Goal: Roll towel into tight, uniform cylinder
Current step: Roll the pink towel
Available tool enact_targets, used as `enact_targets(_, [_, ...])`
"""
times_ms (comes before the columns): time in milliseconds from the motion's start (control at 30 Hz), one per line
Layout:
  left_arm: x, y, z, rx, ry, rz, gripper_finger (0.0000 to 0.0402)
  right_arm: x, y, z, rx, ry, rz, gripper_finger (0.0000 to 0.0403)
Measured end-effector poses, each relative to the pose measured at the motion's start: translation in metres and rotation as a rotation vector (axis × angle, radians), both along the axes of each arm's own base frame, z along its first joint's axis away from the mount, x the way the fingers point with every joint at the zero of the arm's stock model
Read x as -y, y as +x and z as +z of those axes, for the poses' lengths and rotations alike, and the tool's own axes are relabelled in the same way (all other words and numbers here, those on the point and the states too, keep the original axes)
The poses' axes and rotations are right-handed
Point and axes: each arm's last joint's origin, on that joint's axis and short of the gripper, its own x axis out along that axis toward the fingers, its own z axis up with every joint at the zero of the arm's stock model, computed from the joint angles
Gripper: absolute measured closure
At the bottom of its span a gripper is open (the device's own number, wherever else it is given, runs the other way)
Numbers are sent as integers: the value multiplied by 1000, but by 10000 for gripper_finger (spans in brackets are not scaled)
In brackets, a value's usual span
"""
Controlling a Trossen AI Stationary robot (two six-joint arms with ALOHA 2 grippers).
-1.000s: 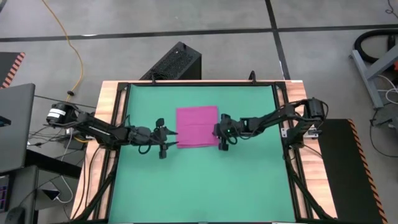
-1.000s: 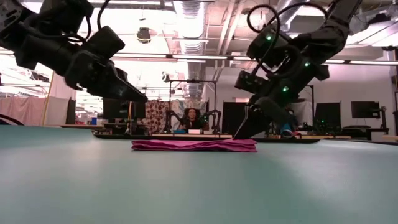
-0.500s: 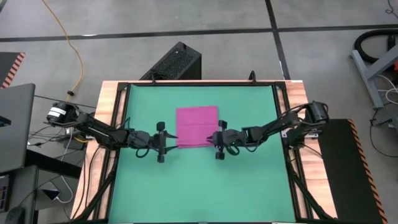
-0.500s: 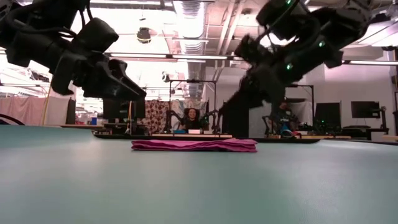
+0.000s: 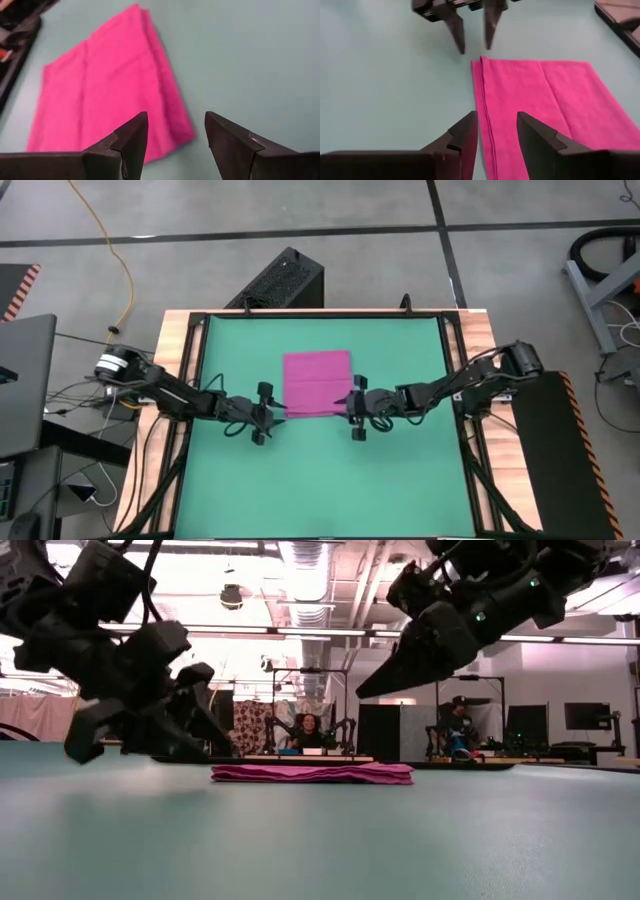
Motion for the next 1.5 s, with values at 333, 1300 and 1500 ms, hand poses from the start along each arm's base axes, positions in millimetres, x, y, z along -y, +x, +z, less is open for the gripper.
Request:
enact_targets(333, [1, 11, -20, -32, 39, -29, 213, 0, -3, -6, -65, 15, -6, 238])
enact_targets(1300, [-22, 16, -40, -183, -186, 172, 392, -19, -14, -12, -123, -113, -145, 240])
enact_targets(1500, [-21, 16, -40, -182, -176, 178, 398, 6, -9, -11, -140, -177, -173, 298])
